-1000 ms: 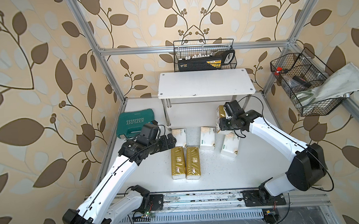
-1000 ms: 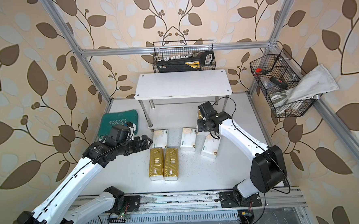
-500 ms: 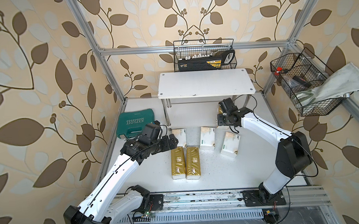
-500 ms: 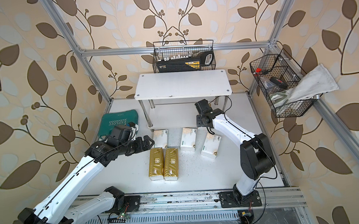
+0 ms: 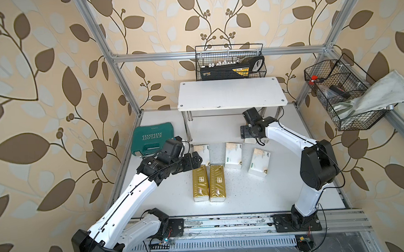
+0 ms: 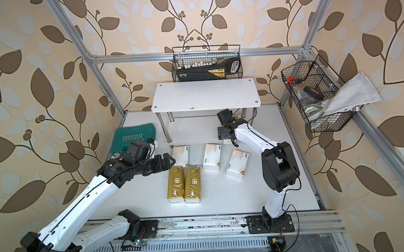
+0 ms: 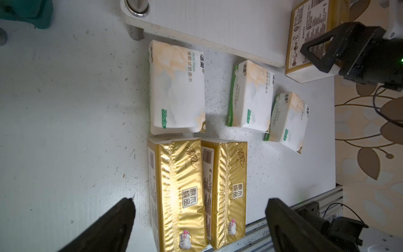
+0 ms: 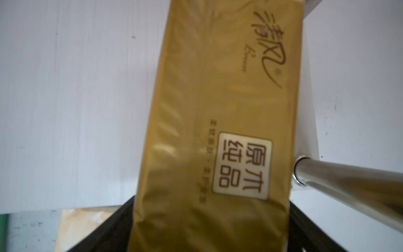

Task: Place the tissue boxes on the shelf by color
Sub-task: Place a box of tissues on the shelf.

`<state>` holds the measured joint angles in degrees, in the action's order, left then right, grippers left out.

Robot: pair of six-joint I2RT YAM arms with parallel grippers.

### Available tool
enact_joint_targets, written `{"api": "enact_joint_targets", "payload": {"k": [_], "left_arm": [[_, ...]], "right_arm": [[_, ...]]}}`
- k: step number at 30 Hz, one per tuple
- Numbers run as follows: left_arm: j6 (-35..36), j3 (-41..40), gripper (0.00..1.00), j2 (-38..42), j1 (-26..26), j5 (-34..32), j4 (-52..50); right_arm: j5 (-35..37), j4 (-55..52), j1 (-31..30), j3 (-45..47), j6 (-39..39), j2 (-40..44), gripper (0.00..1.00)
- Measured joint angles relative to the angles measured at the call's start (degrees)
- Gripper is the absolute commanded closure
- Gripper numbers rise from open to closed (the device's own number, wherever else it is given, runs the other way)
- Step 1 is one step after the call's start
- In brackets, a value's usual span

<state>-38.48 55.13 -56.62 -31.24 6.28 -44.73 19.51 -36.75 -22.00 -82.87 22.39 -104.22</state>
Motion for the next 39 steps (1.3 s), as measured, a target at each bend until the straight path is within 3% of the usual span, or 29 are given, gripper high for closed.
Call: {"api": "enact_joint_targets", "payload": {"k": [6, 16, 33, 39], "left_arm": [[-0.7, -0.1, 0.01, 0.0, -0.7, -0.2, 0.4], [-1.0, -1.7, 0.01, 0.1, -1.5, -0.2, 1.4], [-1.1, -2.0, 0.01, 0.4, -1.5, -0.3, 1.8], [-1.1, -2.7, 0.01, 0.4, -1.5, -0.3, 2.0]], "right_arm": [[-0.7, 0.2, 0.1, 0.9, 0.1, 1.9, 0.01], [-2.0, 4.2, 0.8, 10.1, 3.0, 14.7, 0.01], [-7.8, 10.1, 0.7, 13.0, 7.6, 11.8, 0.05], [-7.9, 10.2, 0.7, 13.0, 7.6, 11.8, 0.01]]}}
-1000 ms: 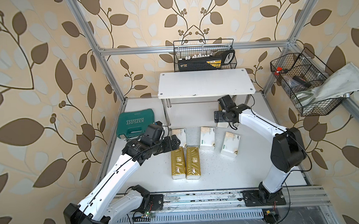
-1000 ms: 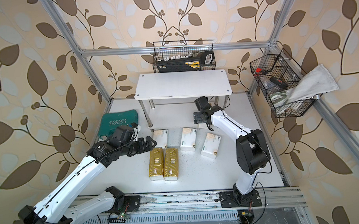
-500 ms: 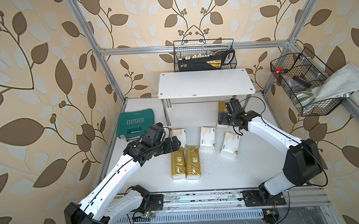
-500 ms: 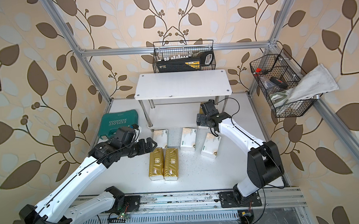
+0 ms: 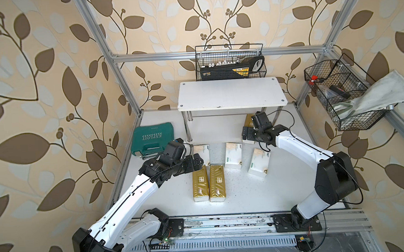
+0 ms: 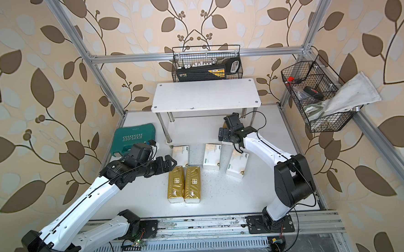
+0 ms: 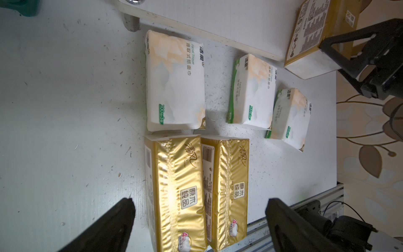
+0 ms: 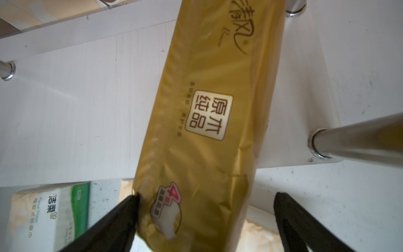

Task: Place the tissue boxes on the shelf by color
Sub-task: Place a box of tissues on the shelf.

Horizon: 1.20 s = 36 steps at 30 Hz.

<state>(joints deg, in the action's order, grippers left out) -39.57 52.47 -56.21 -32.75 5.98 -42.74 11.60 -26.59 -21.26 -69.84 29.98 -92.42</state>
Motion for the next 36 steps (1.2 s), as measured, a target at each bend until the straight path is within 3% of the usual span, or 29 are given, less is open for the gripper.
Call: {"api": "enact_joint_targets", "payload": {"k": [13, 28, 36], "left_arm": [[0.0, -0.2, 0.01, 0.0, 0.0, 0.0, 0.9], [0.0, -0.2, 0.01, -0.5, -0.3, 0.0, 0.9], [0.0, -0.2, 0.01, -0.5, -0.3, 0.0, 0.9]], "right_arm": [[0.0, -1.5, -0.4, 0.0, 0.6, 6.5, 0.01], [0.2, -1.4, -1.9, 0.0, 3.0, -2.0, 0.01], [1.8, -1.3, -1.8, 0.0, 0.9, -2.9, 0.16]]}}
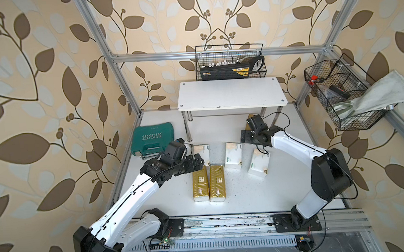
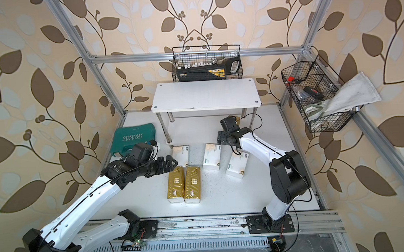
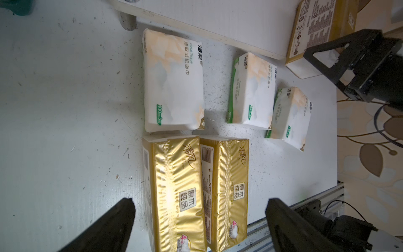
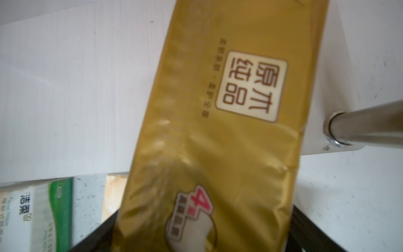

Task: Place the tissue boxes on the shelf by color
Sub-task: Place a box of tissues on the shelf.

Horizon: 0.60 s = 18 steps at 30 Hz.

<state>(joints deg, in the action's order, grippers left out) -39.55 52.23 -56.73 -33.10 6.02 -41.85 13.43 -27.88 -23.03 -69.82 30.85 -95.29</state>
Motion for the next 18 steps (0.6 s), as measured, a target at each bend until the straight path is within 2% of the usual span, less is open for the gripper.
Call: {"api": "enact_joint_targets", "payload": {"k": [9, 18], "left_arm": [[0.0, -0.1, 0.01, 0.0, 0.0, 0.0, 0.0], [0.0, -0.7, 0.01, 0.0, 0.0, 0.0, 0.1]], "right_arm": [[0.8, 0.8, 2.2, 0.0, -3.3, -0.6, 0.34], [1.3, 2.3, 3.8, -1.9, -9.3, -2.8, 0.36]]}}
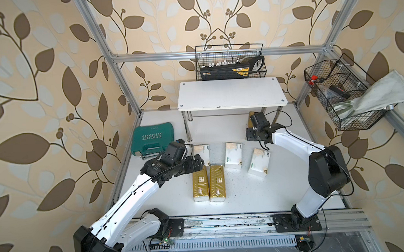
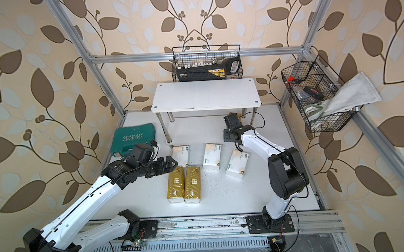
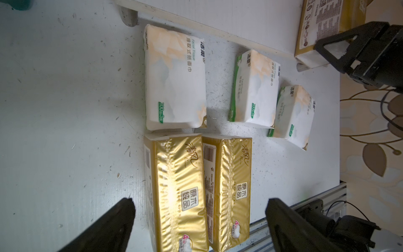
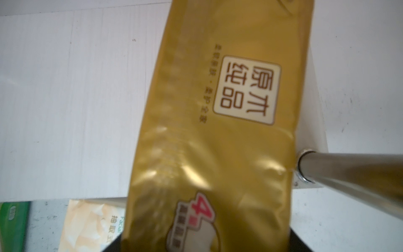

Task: Place the tissue boxes on the shelf by color
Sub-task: Place a box of tissues on the shelf.

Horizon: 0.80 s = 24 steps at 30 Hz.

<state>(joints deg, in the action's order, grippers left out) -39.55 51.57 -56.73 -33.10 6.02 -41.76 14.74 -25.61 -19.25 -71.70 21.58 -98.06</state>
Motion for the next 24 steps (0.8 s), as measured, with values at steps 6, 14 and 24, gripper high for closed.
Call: {"api": "enact_joint_targets", "payload": {"k": [6, 14, 24], "left_arm": [[0.0, -0.3, 0.01, 0.0, 0.0, 0.0, 0.5], [0.0, -0.3, 0.01, 0.0, 0.0, 0.0, 1.2], [0.0, -1.3, 0.01, 0.0, 0.0, 0.0, 1.5]], "right_arm": [[-0.3, 1.9, 1.2, -0.5, -3.5, -1.1, 0.36], [-0.3, 2.6, 1.9, -2.3, -6.1, -2.9, 0.3], [0.3, 0.6, 2.2, -2.6, -6.9, -3.2, 0.01]]}}
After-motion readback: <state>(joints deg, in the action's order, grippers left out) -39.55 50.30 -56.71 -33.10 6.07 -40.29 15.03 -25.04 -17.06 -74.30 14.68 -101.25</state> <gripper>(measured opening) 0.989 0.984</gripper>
